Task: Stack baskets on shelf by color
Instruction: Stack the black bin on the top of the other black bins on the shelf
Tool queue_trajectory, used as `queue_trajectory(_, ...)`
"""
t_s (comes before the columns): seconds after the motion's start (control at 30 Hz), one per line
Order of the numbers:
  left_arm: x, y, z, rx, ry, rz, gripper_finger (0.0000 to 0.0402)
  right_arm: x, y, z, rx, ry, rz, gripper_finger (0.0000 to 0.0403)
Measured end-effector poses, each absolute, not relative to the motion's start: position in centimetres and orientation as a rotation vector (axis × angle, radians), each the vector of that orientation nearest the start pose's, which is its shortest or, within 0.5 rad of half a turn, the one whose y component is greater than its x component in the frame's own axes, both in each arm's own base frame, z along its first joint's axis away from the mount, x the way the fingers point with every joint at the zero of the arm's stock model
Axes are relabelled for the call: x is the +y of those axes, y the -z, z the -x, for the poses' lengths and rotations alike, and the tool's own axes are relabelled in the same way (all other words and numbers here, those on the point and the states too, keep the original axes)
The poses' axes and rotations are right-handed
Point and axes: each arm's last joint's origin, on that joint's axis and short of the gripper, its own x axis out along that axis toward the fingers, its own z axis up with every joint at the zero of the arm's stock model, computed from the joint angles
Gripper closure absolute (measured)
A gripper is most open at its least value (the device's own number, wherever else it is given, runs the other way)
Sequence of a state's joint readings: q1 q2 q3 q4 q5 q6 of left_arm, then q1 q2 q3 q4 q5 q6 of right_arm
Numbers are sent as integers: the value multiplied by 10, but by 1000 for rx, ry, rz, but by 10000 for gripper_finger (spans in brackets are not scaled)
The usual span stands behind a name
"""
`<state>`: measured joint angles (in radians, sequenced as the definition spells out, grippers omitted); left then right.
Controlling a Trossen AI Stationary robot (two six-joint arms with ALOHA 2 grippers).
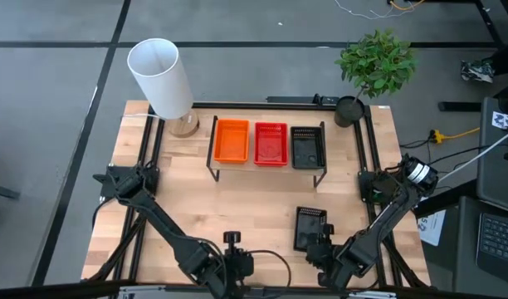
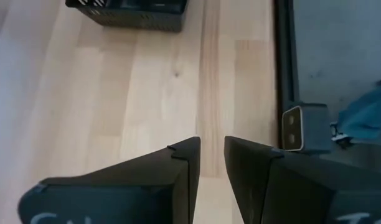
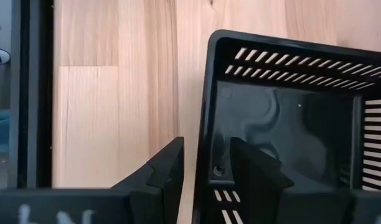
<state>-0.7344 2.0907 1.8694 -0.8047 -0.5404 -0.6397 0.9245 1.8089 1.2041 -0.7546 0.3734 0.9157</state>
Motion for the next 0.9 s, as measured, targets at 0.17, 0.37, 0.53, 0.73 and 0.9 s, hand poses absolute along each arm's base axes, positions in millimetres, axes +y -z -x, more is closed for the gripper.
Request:
queue_trajectory(0.17, -294, -258, -343, 823, -101, 24, 336, 264, -176, -212, 1152, 82, 2, 273)
queue_trajectory(0.37, -299, -258, -339, 820, -92, 30, 336, 263, -171, -213, 1158, 108, -8, 273)
queue_trajectory(0.53, -308, -258, -331, 818, -81, 51, 336, 266, -154, -216, 1197, 133, 22, 273)
queue_trajectory(0.73, -315, -258, -325, 818, -64, 52, 336, 267, -154, -216, 1189, 171, -11, 318)
queue_trajectory(0.9, -316, -258, -324, 819, -61, 52, 336, 282, -179, -223, 1143, 82, 30, 392)
